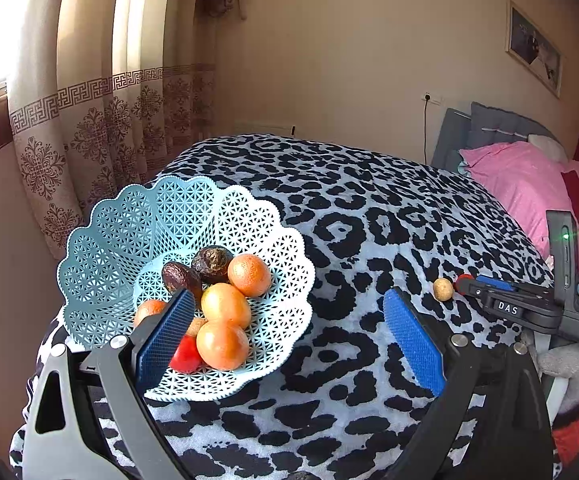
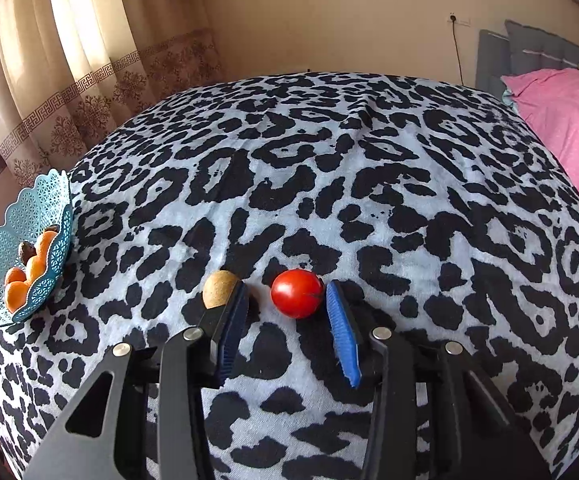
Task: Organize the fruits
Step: 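Close the right tool on the red tomato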
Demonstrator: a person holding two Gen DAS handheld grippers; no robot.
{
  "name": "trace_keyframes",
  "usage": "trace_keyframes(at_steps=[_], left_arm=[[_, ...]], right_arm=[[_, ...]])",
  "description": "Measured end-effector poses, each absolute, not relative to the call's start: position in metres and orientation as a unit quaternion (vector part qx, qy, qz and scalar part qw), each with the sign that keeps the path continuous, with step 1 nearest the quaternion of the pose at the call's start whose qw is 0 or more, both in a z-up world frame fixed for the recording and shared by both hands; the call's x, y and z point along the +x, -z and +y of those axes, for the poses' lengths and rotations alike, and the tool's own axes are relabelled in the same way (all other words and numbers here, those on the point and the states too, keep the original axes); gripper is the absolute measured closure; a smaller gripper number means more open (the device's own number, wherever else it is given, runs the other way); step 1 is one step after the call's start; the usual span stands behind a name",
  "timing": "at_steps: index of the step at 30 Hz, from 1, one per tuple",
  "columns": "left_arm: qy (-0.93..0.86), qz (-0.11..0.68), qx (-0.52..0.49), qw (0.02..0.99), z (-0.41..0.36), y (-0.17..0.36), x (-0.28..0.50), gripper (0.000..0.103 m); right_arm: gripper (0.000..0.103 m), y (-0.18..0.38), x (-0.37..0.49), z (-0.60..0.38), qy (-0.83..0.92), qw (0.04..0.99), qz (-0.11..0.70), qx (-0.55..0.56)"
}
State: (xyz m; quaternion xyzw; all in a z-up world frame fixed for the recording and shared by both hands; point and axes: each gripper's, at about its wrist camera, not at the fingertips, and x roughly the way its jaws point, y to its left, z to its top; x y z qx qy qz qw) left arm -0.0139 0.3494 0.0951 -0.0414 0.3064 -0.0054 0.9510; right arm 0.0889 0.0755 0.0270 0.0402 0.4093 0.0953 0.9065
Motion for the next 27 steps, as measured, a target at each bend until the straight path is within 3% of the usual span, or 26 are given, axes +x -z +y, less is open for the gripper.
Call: trace_keyframes(at_steps=[7, 27], left_arm=[[0.01, 0.31, -0.037, 0.95, 0.343, -0.094, -0.012, 0.006], [0.063, 0.317, 0.029, 0.946, 0.269, -0.091, 0.007, 0.006]], right_arm=[[0.074, -0.018, 0.097, 0.076, -0.088, 0.904, 0.418, 0.033], [0.075, -0.039, 0.047, 0.037, -0.098, 0.914, 0.386, 0.076]])
